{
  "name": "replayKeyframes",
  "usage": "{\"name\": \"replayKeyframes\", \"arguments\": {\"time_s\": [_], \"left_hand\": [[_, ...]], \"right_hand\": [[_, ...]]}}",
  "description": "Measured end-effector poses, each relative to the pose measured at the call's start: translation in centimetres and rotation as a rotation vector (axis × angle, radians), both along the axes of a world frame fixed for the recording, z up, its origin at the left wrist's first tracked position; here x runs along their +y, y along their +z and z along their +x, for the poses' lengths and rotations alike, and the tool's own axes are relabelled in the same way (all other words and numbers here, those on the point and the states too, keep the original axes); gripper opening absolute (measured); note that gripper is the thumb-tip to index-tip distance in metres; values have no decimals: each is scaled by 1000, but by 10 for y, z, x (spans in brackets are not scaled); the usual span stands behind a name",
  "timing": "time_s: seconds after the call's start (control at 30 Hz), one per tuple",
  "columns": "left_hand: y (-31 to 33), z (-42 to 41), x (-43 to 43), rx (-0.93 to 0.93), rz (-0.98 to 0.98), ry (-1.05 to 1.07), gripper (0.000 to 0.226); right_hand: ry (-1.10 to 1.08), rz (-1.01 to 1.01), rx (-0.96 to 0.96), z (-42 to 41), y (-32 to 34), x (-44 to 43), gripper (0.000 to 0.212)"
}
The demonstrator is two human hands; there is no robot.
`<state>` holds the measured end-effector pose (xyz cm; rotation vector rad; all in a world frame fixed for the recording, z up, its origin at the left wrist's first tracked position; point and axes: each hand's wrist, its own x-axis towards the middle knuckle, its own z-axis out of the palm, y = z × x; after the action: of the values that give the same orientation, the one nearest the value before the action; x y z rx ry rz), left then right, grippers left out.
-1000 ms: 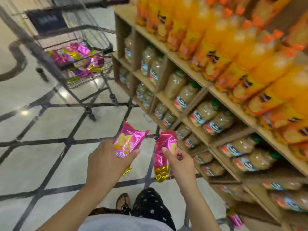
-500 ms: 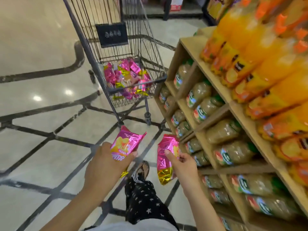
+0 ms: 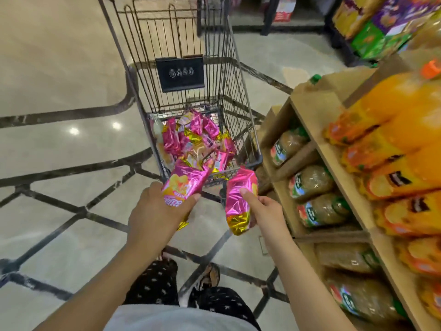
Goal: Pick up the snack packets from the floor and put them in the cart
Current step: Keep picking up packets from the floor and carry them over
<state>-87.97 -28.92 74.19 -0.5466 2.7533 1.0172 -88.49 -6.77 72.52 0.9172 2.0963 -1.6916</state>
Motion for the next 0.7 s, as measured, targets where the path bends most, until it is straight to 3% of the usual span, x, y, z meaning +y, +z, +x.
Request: {"name": "replayKeyframes", "arguments": {"time_s": [0.3, 0.43, 0.57, 0.7], "left_hand": [[-3, -178, -48, 107, -18, -216, 77], [0, -249, -70, 51, -96, -347, 80], [-7, -297, -83, 27, -135, -452, 83], [-16, -323, -82, 31, -170, -553, 89]], "right_hand": [[-195, 37, 11, -135, 3, -55, 52], [-332, 79, -34, -183, 2, -85, 67], [-413, 108, -65, -212, -6, -101, 49], [-464, 155, -76, -220, -10, -109, 53]]}}
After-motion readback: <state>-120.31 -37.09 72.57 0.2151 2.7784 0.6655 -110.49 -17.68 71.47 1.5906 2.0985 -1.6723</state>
